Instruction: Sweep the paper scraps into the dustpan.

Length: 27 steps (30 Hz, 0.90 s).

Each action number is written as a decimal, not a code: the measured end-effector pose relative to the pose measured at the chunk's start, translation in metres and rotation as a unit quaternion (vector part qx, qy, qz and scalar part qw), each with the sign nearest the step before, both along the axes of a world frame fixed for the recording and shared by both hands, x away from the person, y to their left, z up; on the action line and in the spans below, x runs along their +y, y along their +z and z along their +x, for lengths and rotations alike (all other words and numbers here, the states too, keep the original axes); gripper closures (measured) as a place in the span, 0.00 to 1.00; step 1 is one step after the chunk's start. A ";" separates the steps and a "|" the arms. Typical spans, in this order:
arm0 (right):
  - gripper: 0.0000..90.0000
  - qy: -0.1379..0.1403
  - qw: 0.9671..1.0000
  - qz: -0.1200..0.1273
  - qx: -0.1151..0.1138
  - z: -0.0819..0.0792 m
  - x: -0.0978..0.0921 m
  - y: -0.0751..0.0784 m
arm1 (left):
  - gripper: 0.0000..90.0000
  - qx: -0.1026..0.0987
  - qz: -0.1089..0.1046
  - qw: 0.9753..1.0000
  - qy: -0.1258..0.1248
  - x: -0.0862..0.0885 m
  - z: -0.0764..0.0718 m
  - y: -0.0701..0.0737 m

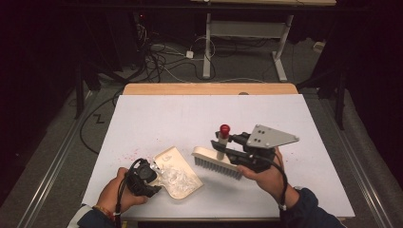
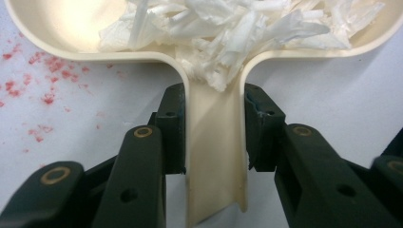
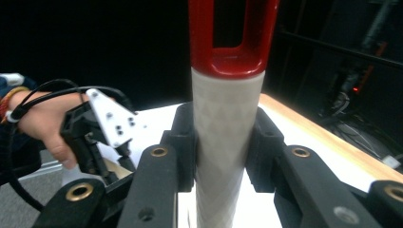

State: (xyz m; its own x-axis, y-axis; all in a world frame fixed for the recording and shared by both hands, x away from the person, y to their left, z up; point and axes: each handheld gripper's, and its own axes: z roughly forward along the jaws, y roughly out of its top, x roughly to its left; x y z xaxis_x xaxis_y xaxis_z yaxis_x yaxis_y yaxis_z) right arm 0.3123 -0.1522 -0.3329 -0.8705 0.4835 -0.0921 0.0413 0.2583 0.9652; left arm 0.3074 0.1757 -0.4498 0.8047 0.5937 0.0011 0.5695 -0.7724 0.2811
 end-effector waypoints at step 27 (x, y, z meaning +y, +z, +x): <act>0.77 -0.071 0.995 -0.064 0.028 -0.001 -0.054 -0.029 | 0.70 0.000 0.004 1.000 -0.003 -0.002 0.001 0.000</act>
State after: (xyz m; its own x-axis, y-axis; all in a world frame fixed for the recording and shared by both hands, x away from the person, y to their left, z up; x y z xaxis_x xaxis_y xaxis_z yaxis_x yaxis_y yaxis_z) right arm 0.3114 -0.2061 -0.3619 -0.8002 0.5889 -0.1130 0.1395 0.3661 0.9201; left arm 0.3085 0.1733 -0.4500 0.8080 0.5891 0.0052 0.5653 -0.7778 0.2749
